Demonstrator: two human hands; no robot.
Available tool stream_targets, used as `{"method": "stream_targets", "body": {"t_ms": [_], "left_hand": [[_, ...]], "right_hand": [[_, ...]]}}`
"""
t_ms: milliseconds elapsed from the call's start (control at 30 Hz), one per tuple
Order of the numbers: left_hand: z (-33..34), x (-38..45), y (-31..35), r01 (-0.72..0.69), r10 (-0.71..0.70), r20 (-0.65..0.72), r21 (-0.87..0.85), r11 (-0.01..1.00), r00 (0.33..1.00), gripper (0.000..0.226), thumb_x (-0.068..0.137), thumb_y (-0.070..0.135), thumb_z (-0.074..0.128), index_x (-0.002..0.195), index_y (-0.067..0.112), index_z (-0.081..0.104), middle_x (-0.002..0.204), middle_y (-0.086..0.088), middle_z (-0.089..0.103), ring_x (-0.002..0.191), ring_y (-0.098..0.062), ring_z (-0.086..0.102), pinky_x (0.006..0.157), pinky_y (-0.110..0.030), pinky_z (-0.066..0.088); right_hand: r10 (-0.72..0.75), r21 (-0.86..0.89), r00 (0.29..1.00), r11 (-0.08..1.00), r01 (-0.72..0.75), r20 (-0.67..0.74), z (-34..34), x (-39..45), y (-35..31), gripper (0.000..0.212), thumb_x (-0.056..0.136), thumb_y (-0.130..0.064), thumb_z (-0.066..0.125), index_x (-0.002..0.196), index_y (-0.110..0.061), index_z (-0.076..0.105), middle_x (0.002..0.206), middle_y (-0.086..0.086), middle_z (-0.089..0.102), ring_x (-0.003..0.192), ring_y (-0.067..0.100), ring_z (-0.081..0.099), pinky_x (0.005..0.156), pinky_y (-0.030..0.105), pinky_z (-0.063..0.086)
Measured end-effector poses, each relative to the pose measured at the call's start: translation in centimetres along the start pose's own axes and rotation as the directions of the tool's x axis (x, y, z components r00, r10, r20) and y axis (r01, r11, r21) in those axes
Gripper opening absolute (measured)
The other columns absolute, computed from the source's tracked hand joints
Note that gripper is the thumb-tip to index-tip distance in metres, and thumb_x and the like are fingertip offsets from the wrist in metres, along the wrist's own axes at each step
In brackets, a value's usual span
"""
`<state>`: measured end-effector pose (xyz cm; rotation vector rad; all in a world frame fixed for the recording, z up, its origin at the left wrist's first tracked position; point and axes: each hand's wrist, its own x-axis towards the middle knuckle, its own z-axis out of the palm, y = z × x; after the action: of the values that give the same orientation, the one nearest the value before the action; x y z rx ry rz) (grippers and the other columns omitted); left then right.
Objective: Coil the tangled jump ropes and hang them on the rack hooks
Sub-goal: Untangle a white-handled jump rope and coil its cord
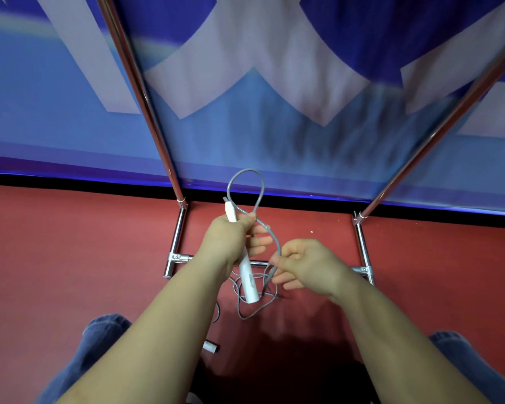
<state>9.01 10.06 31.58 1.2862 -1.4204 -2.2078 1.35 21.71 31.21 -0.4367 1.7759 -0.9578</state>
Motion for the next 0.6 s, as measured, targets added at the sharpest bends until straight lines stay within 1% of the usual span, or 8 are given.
{"method": "stream_targets", "body": {"t_ms": [100, 200, 300, 333, 400, 467, 533, 600], "left_hand": [[-0.2, 0.1, -0.1, 0.004, -0.006, 0.024, 0.099, 0.995, 1.000, 0.020, 0.100, 0.020, 0.047, 0.087, 0.011, 0.059, 0.079, -0.006, 0.067, 0.062, -0.016, 0.065, 0.061, -0.028, 0.053], [-0.2, 0.1, -0.7, 0.004, -0.040, 0.119, 0.288, 0.957, 0.992, 0.022, 0.099, 0.022, 0.050, 0.091, 0.009, 0.065, 0.092, -0.013, 0.070, 0.083, -0.025, 0.062, 0.082, -0.037, 0.052], [-0.3, -0.3, -1.1, -0.028, -0.089, 0.219, 0.477, 0.878, 0.972, 0.024, 0.098, 0.027, 0.052, 0.096, 0.012, 0.071, 0.107, -0.015, 0.071, 0.098, -0.026, 0.065, 0.096, -0.034, 0.046], [-0.3, -0.3, -1.2, -0.040, -0.094, 0.235, 0.510, 0.859, 0.967, 0.024, 0.097, 0.028, 0.053, 0.096, 0.015, 0.072, 0.107, -0.014, 0.071, 0.096, -0.025, 0.065, 0.092, -0.030, 0.047], [-0.3, -0.4, -1.2, -0.060, -0.106, 0.270, 0.542, 0.838, 0.957, 0.022, 0.098, 0.025, 0.051, 0.096, 0.016, 0.071, 0.100, -0.009, 0.072, 0.087, -0.018, 0.062, 0.072, -0.016, 0.045], [-0.2, -0.6, -1.2, -0.084, -0.094, 0.299, 0.531, 0.843, 0.949, 0.019, 0.099, 0.016, 0.049, 0.095, 0.016, 0.068, 0.088, -0.001, 0.066, 0.083, -0.018, 0.059, 0.057, -0.010, 0.041], [0.0, -0.6, -1.2, -0.117, -0.058, 0.314, 0.511, 0.852, 0.948, 0.019, 0.098, 0.011, 0.049, 0.091, 0.019, 0.065, 0.081, 0.000, 0.060, 0.080, -0.021, 0.057, 0.056, -0.012, 0.042], [0.0, -0.6, -1.2, -0.128, -0.029, 0.308, 0.477, 0.869, 0.951, 0.021, 0.099, 0.008, 0.048, 0.087, 0.019, 0.062, 0.077, -0.002, 0.058, 0.075, -0.024, 0.058, 0.057, -0.015, 0.044]], "right_hand": [[0.006, 0.305, 0.998, 0.952, 0.011, -0.057, -0.5, -0.2, -0.7, 0.010, 0.095, -0.010, 0.054, 0.084, -0.008, 0.054, 0.074, 0.011, 0.063, 0.056, 0.013, 0.067, 0.051, 0.020, 0.055], [0.062, 0.600, 0.991, 0.800, 0.023, -0.120, -1.5, 0.0, -1.1, 0.008, 0.093, -0.010, 0.054, 0.087, -0.006, 0.058, 0.071, 0.011, 0.068, 0.058, 0.015, 0.070, 0.051, 0.023, 0.055], [0.107, 0.759, 0.986, 0.651, 0.028, -0.128, -2.2, 0.1, -1.3, 0.015, 0.096, -0.013, 0.049, 0.086, -0.008, 0.057, 0.061, 0.005, 0.070, 0.055, 0.013, 0.069, 0.048, 0.020, 0.054], [0.116, 0.793, 0.983, 0.608, 0.041, -0.139, -2.4, 0.1, -1.4, 0.017, 0.097, -0.013, 0.047, 0.085, -0.008, 0.057, 0.059, 0.004, 0.069, 0.053, 0.012, 0.068, 0.047, 0.019, 0.054], [0.122, 0.837, 0.976, 0.541, 0.088, -0.182, -2.8, 0.1, -1.5, 0.017, 0.097, -0.013, 0.047, 0.085, -0.007, 0.057, 0.057, 0.004, 0.069, 0.051, 0.012, 0.068, 0.048, 0.019, 0.054], [0.118, 0.856, 0.969, 0.500, 0.131, -0.217, -3.2, 0.3, -1.3, 0.015, 0.097, -0.013, 0.049, 0.086, -0.005, 0.057, 0.059, 0.005, 0.070, 0.053, 0.012, 0.069, 0.050, 0.019, 0.055], [0.104, 0.859, 0.967, 0.488, 0.153, -0.231, -3.5, 0.4, -1.2, 0.013, 0.096, -0.012, 0.050, 0.089, -0.005, 0.057, 0.065, 0.007, 0.071, 0.057, 0.013, 0.070, 0.052, 0.021, 0.056], [0.069, 0.816, 0.970, 0.557, 0.155, -0.232, -3.5, 0.4, -1.2, 0.009, 0.096, -0.012, 0.050, 0.094, -0.006, 0.057, 0.079, 0.009, 0.071, 0.064, 0.015, 0.070, 0.057, 0.024, 0.058]]}}
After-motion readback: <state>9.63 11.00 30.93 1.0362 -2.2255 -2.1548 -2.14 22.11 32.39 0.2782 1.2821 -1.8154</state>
